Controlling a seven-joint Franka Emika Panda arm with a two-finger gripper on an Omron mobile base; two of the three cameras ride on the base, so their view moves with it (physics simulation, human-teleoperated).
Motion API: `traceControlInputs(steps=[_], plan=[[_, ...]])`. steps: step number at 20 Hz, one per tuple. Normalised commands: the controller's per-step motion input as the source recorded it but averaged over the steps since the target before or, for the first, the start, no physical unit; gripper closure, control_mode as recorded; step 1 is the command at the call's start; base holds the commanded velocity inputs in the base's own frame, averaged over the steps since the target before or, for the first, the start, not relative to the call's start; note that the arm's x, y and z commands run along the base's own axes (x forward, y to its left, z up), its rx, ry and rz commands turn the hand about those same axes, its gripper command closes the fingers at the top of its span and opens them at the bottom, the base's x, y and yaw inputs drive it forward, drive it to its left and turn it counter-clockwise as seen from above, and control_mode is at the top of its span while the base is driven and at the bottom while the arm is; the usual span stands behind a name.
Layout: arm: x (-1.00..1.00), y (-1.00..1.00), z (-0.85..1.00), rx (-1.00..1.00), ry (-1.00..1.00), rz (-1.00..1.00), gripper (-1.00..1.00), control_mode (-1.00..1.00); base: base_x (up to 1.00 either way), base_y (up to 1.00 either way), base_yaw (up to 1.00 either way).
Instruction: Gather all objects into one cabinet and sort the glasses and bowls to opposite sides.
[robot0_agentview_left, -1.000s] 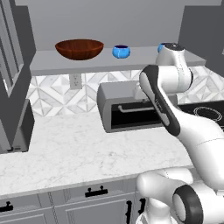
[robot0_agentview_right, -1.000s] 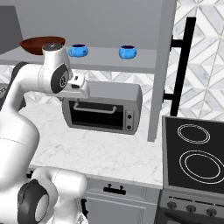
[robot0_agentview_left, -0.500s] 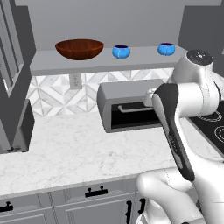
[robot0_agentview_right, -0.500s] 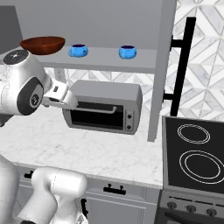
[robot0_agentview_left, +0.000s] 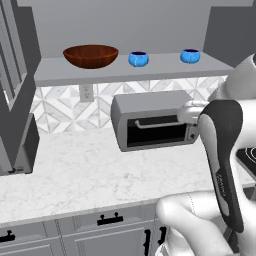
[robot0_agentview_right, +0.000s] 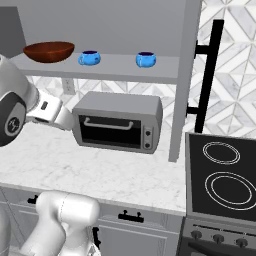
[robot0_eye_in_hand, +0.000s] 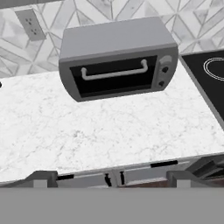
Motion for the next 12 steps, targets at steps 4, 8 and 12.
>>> traceControlInputs(steps=[4,8,12], plan=[[-0.22,0.02,0.00,-0.02,0.10,0.05,-1.00,-1.00,0.00,0.00,0.00],[-0.28,-0.03,0.00,-0.04,0.13,0.00,-1.00,-1.00,0.00,0.00,0.00],[-0.15,0.00,0.00,0.00,0.04,0.00,-1.00,-1.00,0.00,0.00,0.00]])
